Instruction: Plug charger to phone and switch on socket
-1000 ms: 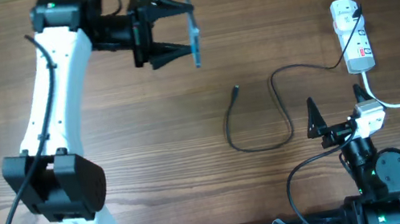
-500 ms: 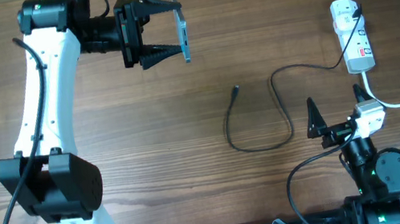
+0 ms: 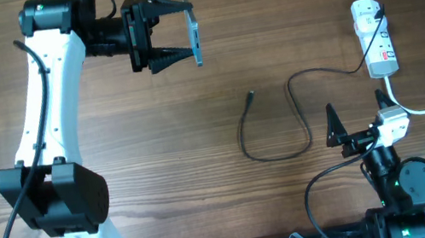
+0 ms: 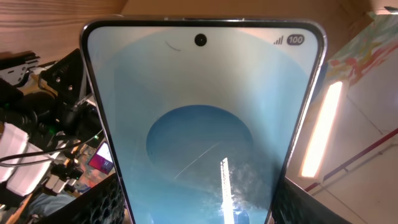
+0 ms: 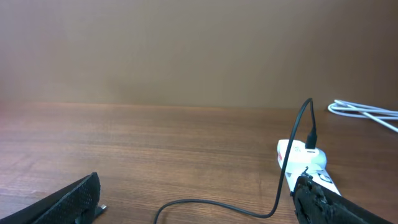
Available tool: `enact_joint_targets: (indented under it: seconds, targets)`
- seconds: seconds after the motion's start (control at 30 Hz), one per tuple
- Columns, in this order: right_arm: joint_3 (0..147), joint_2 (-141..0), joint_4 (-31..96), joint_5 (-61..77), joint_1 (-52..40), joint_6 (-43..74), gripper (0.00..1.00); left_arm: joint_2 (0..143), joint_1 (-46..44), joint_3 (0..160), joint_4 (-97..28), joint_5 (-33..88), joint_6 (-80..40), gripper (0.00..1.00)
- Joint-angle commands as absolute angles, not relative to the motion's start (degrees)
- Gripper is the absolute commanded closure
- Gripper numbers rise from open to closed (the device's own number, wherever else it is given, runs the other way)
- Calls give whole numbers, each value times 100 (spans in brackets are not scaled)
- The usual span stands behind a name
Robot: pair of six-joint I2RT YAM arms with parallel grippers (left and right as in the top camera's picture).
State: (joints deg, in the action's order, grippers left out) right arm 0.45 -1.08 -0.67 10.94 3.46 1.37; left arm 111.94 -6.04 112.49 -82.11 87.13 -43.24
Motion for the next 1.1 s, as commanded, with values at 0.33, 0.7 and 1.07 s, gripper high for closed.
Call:
enact_joint_targets:
  seconds: [0.33, 0.7, 1.07]
  targets:
    - [67, -134, -2705, 3223, 318, 6139, 0, 11026, -609, 11338, -8213, 9037, -4377, 32]
    - [3946, -1942, 2008, 2241, 344, 2630, 1, 11026, -609, 11338, -8213, 9037, -4377, 33]
    - [6460, -4628, 3695, 5288, 314, 2211, 1, 11026, -609, 11338, -8213, 9037, -4377, 34]
